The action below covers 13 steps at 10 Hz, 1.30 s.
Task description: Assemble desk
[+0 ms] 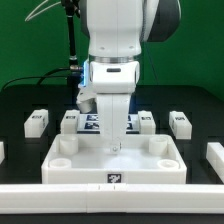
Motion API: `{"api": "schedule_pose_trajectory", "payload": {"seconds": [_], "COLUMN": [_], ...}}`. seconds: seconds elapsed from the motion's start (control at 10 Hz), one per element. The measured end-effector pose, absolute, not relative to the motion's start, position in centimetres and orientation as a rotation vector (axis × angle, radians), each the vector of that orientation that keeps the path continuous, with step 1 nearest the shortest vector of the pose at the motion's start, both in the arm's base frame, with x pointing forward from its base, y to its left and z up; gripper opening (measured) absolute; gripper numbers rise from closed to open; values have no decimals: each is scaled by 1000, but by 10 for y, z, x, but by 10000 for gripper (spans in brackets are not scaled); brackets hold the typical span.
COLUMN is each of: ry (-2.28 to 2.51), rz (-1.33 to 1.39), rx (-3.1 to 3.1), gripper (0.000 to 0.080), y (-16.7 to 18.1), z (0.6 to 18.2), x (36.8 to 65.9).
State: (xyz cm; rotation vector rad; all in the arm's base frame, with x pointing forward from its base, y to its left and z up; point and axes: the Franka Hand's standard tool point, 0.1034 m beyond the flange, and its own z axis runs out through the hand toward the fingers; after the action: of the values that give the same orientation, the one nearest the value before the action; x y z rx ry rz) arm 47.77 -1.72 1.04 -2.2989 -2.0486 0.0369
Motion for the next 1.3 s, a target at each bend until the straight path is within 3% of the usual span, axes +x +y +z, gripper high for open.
{"api": "schedule_pose_trajectory", "payload": {"seconds": [0.1, 0.2, 0.3, 0.4, 0.5, 0.6, 1.3], "ry": [-2048, -2048, -2048, -2048, -2050, -2050, -2050], "rz": [37, 38, 38, 38, 33, 33, 32], "rx": [-2298, -2299, -2299, -2299, -2301, -2302, -2302], "gripper": [428, 428, 244, 111, 111, 57, 58], "y": [-17, -17, -17, -17, -17, -18, -18], "z": [10, 10, 10, 10, 11, 11, 11], "x": [477, 477, 477, 477, 478, 479, 479]}}
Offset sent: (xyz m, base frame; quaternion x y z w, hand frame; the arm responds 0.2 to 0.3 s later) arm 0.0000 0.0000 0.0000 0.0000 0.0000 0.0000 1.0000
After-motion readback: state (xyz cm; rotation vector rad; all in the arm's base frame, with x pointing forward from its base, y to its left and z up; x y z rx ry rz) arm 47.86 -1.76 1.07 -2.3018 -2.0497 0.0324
